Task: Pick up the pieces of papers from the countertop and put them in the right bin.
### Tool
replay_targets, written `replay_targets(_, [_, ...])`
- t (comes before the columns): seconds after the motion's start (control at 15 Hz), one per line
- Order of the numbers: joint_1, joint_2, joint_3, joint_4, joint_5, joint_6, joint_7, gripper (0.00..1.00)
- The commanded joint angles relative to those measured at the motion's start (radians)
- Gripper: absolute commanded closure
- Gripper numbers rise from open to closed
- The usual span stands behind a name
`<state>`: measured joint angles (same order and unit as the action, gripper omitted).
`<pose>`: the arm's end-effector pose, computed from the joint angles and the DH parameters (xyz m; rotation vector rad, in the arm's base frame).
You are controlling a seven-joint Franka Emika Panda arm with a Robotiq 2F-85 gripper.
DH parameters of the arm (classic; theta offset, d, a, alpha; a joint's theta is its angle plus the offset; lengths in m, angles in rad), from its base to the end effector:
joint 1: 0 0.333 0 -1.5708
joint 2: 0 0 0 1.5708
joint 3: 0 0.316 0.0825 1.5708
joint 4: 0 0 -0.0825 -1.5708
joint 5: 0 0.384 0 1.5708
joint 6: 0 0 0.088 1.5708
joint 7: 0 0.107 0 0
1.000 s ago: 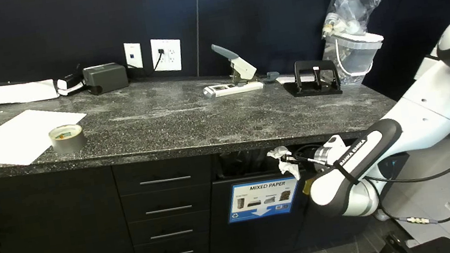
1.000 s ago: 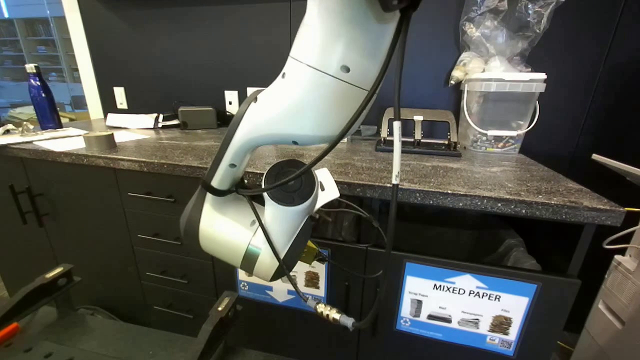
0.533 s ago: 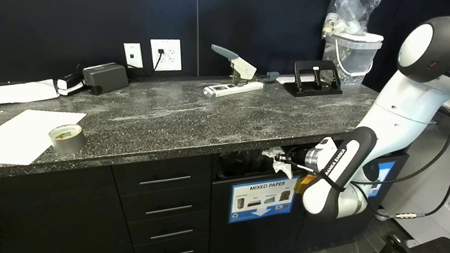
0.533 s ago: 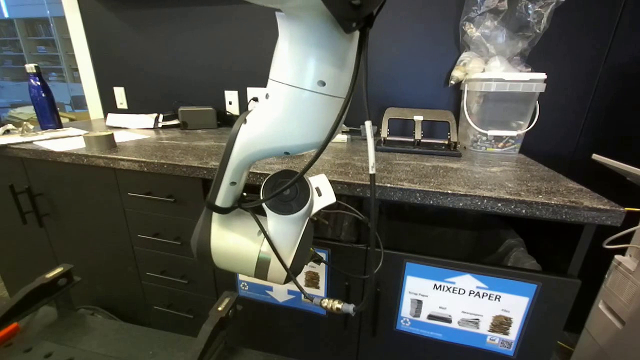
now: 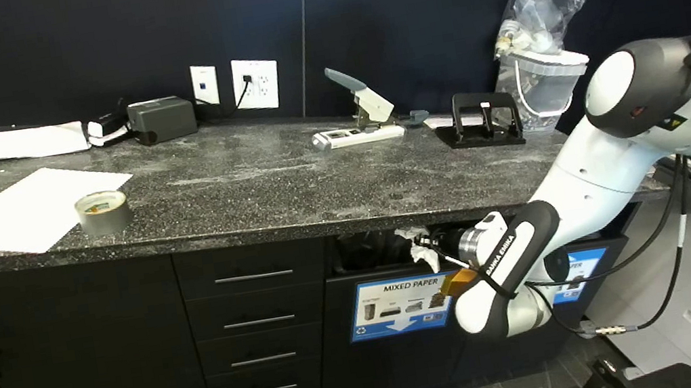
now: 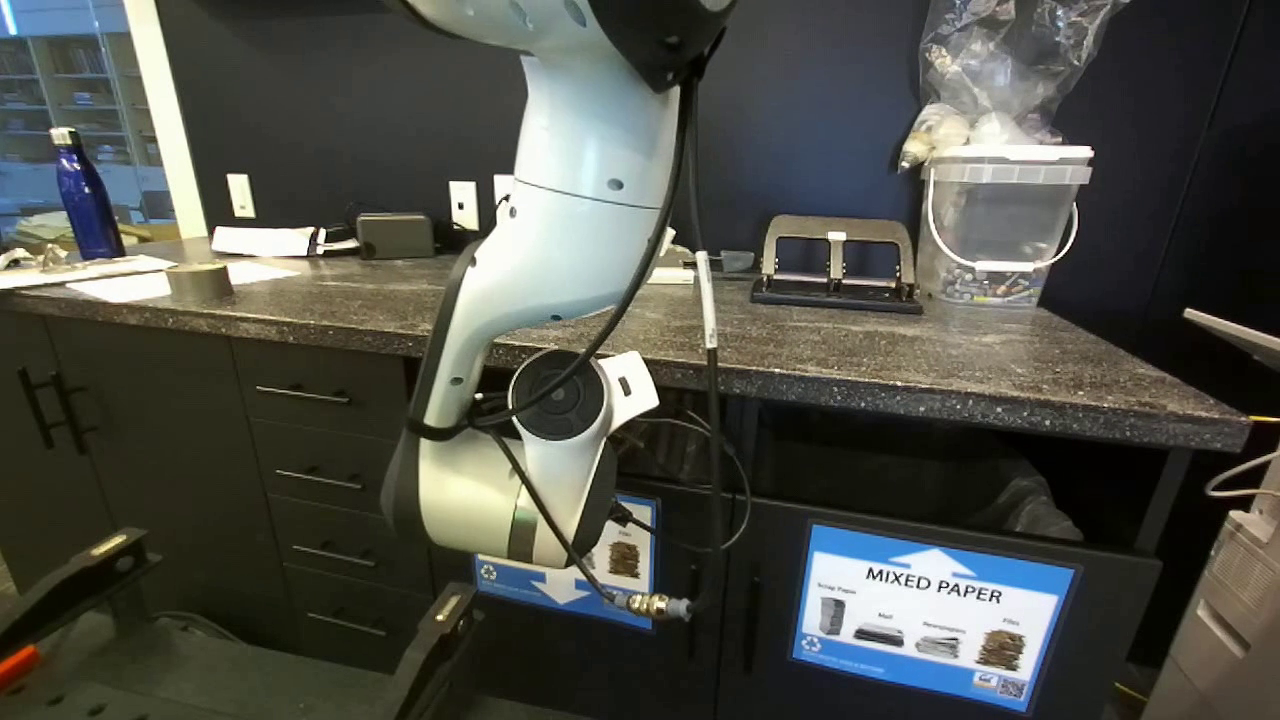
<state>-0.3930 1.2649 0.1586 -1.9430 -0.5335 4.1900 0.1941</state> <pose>0.5149 -0.0551 -0.0078 -2.4394 0.1161 -1.3833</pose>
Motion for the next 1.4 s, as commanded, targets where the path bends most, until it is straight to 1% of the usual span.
replay_targets(0.0, [0.056, 0.037, -0.025, 0.062, 0.016, 0.043, 0.03, 0.94])
replay_targets(0.2, [0.082, 0.045, -0.032, 0.079, 0.023, 0.035, 0.023, 0.94])
replay_targets(0.27, [0.093, 0.04, -0.041, 0.08, 0.017, 0.018, 0.019, 0.68])
replay_targets(0.33, [0.104, 0.037, -0.05, 0.082, 0.01, 0.007, 0.012, 0.67])
replay_targets(0.4, [0.109, 0.039, -0.051, 0.084, 0.01, 0.008, 0.013, 0.62])
replay_targets(0.67, [0.133, 0.028, -0.063, 0.079, 0.006, 0.002, 0.011, 0.3])
replay_targets(0.93, [0.163, 0.011, -0.085, 0.062, 0.016, -0.004, -0.022, 0.02])
replay_targets(1.0, [0.171, 0.005, -0.092, 0.055, 0.023, -0.001, -0.035, 0.0])
replay_targets(1.33, [0.211, -0.068, -0.15, -0.041, 0.017, -0.068, -0.097, 0.0])
